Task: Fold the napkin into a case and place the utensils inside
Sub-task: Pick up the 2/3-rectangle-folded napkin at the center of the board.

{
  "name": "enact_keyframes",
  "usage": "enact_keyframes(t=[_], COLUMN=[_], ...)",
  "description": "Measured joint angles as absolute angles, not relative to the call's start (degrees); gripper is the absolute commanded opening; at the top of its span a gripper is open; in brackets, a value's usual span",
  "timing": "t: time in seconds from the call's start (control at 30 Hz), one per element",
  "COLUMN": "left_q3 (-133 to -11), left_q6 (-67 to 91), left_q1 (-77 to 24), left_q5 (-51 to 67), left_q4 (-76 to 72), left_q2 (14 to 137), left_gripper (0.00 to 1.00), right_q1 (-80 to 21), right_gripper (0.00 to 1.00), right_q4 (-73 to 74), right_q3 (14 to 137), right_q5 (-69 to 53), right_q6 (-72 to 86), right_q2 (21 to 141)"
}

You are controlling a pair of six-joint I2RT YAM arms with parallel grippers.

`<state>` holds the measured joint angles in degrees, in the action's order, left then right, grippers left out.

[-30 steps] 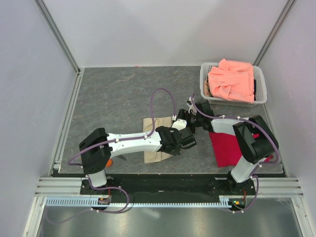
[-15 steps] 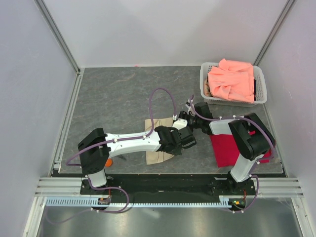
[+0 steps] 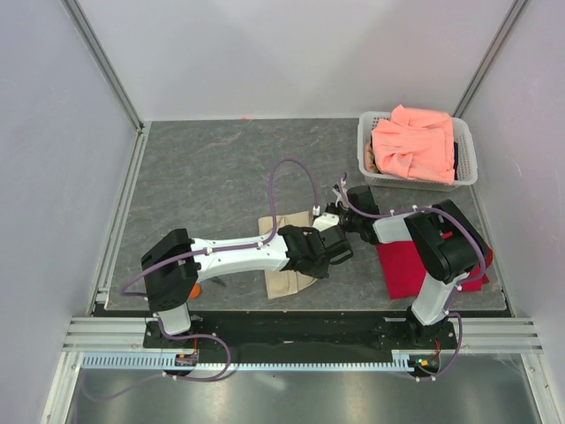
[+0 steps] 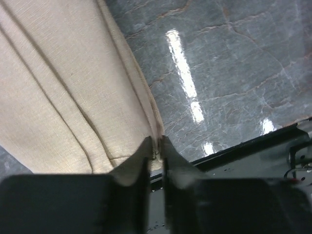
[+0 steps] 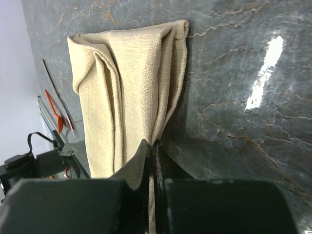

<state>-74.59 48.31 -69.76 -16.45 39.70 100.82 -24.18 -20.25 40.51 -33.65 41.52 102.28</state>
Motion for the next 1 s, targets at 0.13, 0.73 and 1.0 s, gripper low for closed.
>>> enact_keyframes(t=[0.13, 0.73, 1.0], left_q3=[-74.5, -58.4, -58.3], left_q6=[47.2, 45.1, 44.1], left_q1=[-69.6, -36.8, -36.8], left_q5=[-14.5, -1.6, 1.9], left_q4=[37.6, 20.0, 15.5], left_q2=[100.8, 92.2, 100.3], left_gripper=[0.48, 0.02, 0.02], right_q1=[-24.2, -24.2, -24.2], right_gripper=[0.00, 0.00, 0.00], right_q4=[-21.0, -15.5, -11.5], right_q3=[40.2, 41.7, 43.4], right_q5=[-33.1, -29.2, -27.5], right_q6=[41.8, 37.6, 36.3], right_q2=[102.5, 101.3, 100.5])
